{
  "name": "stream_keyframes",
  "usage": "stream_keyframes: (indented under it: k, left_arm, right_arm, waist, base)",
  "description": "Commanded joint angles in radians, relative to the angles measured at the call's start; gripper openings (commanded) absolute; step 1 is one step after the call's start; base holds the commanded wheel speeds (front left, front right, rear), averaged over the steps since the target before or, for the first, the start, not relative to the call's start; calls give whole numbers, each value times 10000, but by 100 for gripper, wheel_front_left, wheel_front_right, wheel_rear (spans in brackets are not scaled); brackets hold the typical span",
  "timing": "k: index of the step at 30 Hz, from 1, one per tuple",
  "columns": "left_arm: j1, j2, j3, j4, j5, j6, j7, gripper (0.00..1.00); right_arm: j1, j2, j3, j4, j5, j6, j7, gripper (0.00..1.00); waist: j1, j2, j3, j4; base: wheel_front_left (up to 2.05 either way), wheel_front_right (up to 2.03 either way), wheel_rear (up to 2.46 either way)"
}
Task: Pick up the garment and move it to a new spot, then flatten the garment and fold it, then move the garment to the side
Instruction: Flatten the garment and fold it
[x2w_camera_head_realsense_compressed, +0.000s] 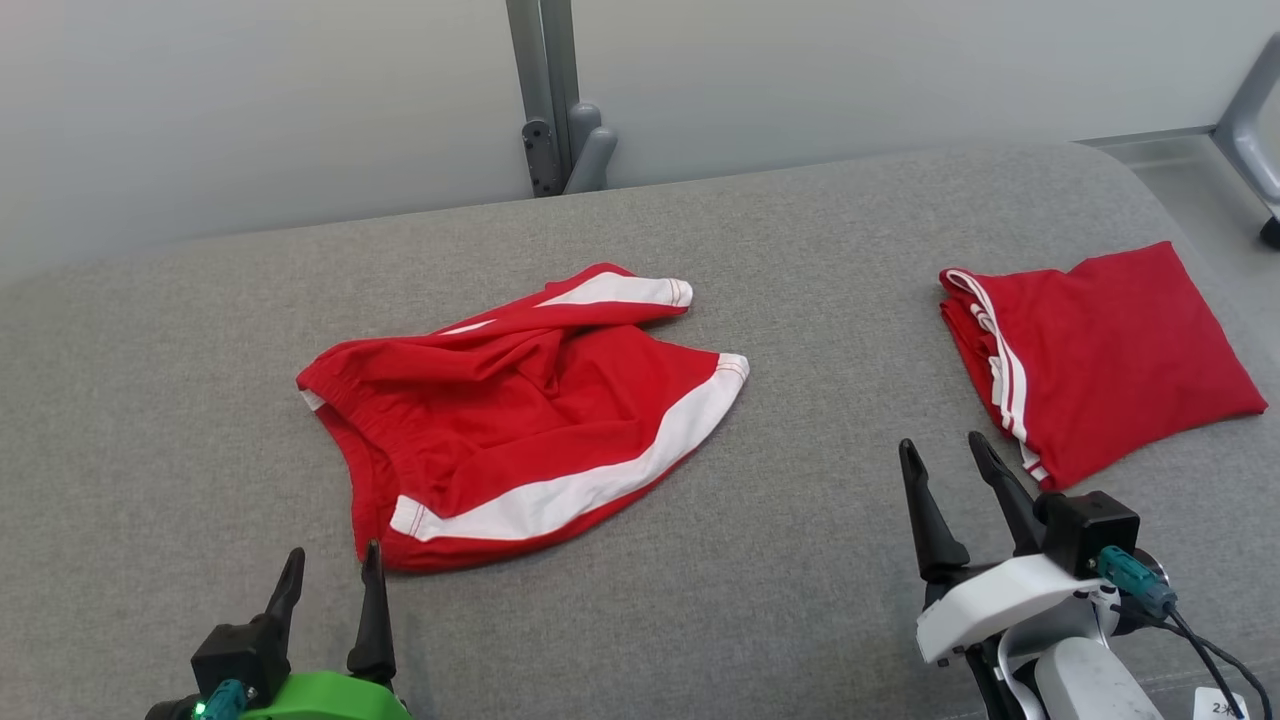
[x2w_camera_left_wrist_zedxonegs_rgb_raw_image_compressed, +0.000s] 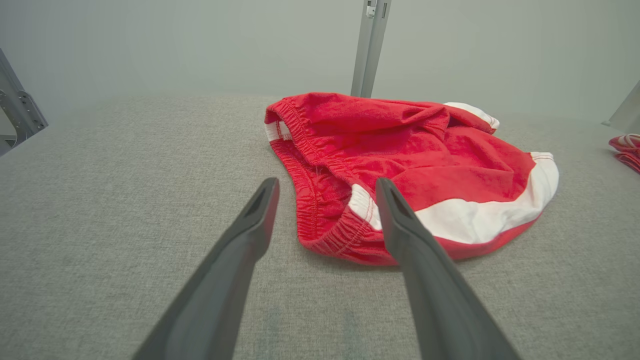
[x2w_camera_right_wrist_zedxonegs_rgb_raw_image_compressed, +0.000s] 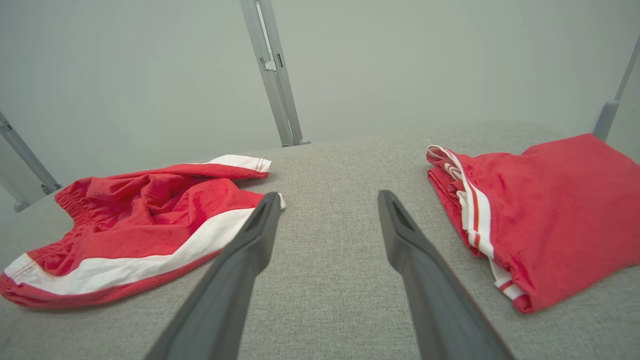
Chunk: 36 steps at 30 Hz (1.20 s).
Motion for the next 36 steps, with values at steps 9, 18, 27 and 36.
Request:
stream_keyframes:
  k: [9,18,27,36]
  left_arm:
    - [-615,18,-557,184,-263,-71,5,100]
    - [-1850,19,-740,560,-395,-289,5,100]
    - [-2421,19,-797,1035,-567,-500,5,98]
    - [-2547,22,-1751,879,-993,-565,5,81]
  right_arm:
    - [-517,-108,94,140,-155,-13,-22,100]
    - [-1903,-191,294,239,-179,-13,-23,100]
    - [-2886,-515,871,1150,95,-13,-23,100]
    - [-3666,-972,1156,1759,400,-12,-21,100]
  waist:
    - [0,-1,918,295]
    - [0,-1,2408,560]
    - [0,-1,2888,759]
    - [0,-1,3249,1229]
  base:
    - [0,0,0]
    - [0,0,0]
    - [0,0,0]
    - [0,0,0]
